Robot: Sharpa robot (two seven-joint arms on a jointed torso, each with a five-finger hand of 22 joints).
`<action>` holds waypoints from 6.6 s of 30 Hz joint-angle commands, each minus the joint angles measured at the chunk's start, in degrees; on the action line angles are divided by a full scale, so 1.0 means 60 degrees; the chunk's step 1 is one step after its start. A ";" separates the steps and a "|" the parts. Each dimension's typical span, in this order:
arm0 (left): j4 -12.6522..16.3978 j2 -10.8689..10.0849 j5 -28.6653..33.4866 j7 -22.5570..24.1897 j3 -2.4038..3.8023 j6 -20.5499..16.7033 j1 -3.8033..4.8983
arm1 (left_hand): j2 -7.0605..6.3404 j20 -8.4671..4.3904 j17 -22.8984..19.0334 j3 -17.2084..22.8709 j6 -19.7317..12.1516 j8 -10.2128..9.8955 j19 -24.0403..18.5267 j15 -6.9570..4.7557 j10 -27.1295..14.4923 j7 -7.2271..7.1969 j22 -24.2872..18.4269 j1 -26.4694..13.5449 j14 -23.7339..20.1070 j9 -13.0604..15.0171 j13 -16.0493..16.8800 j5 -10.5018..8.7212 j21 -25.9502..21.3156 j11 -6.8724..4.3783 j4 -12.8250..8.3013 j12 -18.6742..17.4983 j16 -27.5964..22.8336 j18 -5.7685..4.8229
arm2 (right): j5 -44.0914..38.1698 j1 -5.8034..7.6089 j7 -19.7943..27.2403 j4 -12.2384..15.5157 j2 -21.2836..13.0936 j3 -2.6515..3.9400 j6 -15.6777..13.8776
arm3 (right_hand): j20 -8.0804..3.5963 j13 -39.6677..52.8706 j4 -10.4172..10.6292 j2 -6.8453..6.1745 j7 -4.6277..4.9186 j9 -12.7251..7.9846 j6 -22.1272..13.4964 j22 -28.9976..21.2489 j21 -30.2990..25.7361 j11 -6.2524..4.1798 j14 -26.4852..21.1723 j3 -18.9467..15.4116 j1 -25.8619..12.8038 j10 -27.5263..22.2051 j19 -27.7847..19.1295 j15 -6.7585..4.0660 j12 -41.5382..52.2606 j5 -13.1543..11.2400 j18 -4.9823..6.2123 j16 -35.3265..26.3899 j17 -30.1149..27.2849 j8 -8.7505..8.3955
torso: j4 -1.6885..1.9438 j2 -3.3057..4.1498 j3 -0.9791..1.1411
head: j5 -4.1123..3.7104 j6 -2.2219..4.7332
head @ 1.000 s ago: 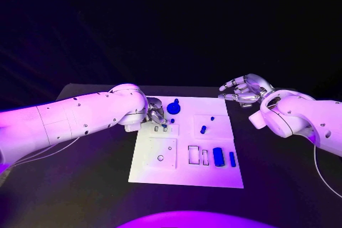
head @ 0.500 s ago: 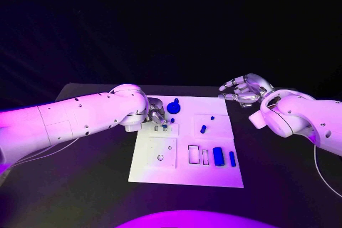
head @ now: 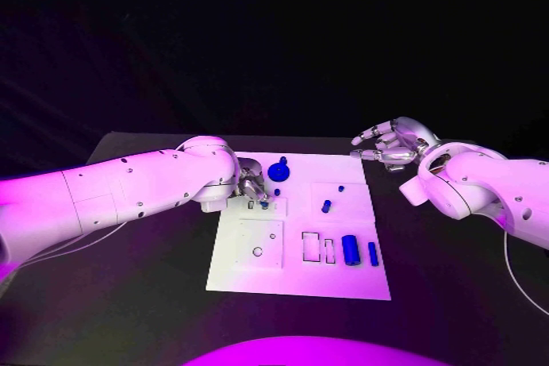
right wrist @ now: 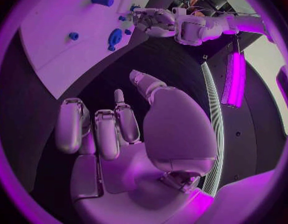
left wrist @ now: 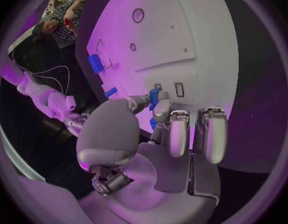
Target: Assemble the parts on the task board
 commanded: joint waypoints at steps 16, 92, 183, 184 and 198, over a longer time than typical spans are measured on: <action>0.0054 -0.0005 -0.0014 0.0047 -0.0008 0.0449 -0.0022 | 0.0024 -0.0078 0.2512 0.1758 0.0071 0.0030 0.0716 -0.0083 0.0047 -0.0094 0.1774 0.0044 0.0994 0.0017 0.0007 0.0066 0.0045 0.0013 -0.1689 0.0023 0.0035 -0.0129 | -0.0110 -0.0003 0.0035 -0.0012 0.0014 0.0003 0.0218 | -0.0015 0.0281 0.0022 0.0070 0.0011 -0.0009 -0.0060 0.0927 -0.0025 0.0007 0.0621 -0.0041 0.0017 -0.0034 -0.0031 0.0041 -0.0034 0.0035 -0.0053 -0.0052 0.1695 0.0027 | -0.0005 -0.0007 0.0006 | 0.0021 -0.0009; -0.0483 0.0251 0.0124 -0.0032 -0.0059 0.0709 -0.0025 | -0.0457 -0.0248 0.2512 -0.0816 0.0867 -0.0176 0.0722 -0.0253 0.0458 -0.0326 0.1744 -0.1914 0.0994 0.0335 0.0271 0.0023 0.0004 -0.0173 -0.0431 0.0155 0.0035 -0.0121 | -0.0110 -0.0003 0.0065 0.0035 -0.0041 0.0003 0.0219 | -0.0015 0.0210 0.0051 0.0076 0.0008 -0.0009 -0.0059 0.0898 -0.0088 0.0003 0.0593 -0.0075 0.0011 -0.0073 -0.0077 0.0036 -0.0126 0.0018 -0.0036 -0.0117 0.1640 0.0040 | -0.0003 -0.0010 0.0014 | -0.0043 -0.0030; -0.4539 0.1826 0.0328 0.0362 0.0631 0.1194 0.0456 | -0.0029 0.0130 0.2512 -0.3467 0.0210 -0.1864 0.0583 0.0176 -0.0511 0.0228 0.1428 -0.0729 0.0994 -0.0609 -0.0778 0.0045 -0.0175 0.0319 0.0499 -0.0451 0.0035 -0.0051 | -0.0175 -0.0002 0.0084 0.0044 -0.0100 0.0005 0.0217 | -0.0016 0.0157 0.0097 0.0092 0.0005 -0.0012 -0.0081 0.0876 -0.0136 -0.0001 0.0572 -0.0108 -0.0015 -0.0101 -0.0109 0.0033 -0.0200 -0.0008 -0.0025 -0.0167 0.1600 0.0039 | -0.0030 0.0041 -0.0004 | -0.0013 0.0125; -0.4578 0.1848 0.0331 0.0375 0.0629 0.1176 0.0454 | -0.0020 0.0131 0.2512 -0.3467 0.0212 -0.1868 0.0582 0.0176 -0.0508 0.0228 0.1424 -0.0715 0.0994 -0.0615 -0.0772 0.0046 -0.0177 0.0319 0.0497 -0.0447 0.0035 -0.0050 | -0.0175 -0.0002 0.0085 0.0046 -0.0102 0.0005 0.0217 | -0.0016 0.0157 0.0097 0.0092 0.0005 -0.0012 -0.0081 0.0876 -0.0136 -0.0001 0.0572 -0.0108 -0.0015 -0.0101 -0.0109 0.0033 -0.0200 -0.0008 -0.0025 -0.0167 0.1600 0.0039 | -0.0029 0.0043 -0.0004 | -0.0012 0.0126; -0.4939 0.2039 0.0476 0.0482 0.0555 0.1242 0.0414 | 0.0027 0.0135 0.2512 -0.3466 0.0238 -0.1891 0.0587 0.0178 -0.0496 0.0228 0.1439 -0.0610 0.0994 -0.0650 -0.0751 0.0046 -0.0170 0.0319 0.0479 -0.0427 0.0035 -0.0053 | -0.0176 -0.0001 0.0085 0.0054 -0.0099 0.0006 0.0222 | -0.0016 0.0157 0.0097 0.0092 0.0005 -0.0012 -0.0081 0.0876 -0.0136 -0.0001 0.0572 -0.0108 -0.0015 -0.0101 -0.0109 0.0033 -0.0200 -0.0008 -0.0025 -0.0167 0.1600 0.0039 | -0.0017 0.0037 -0.0007 | -0.0032 0.0099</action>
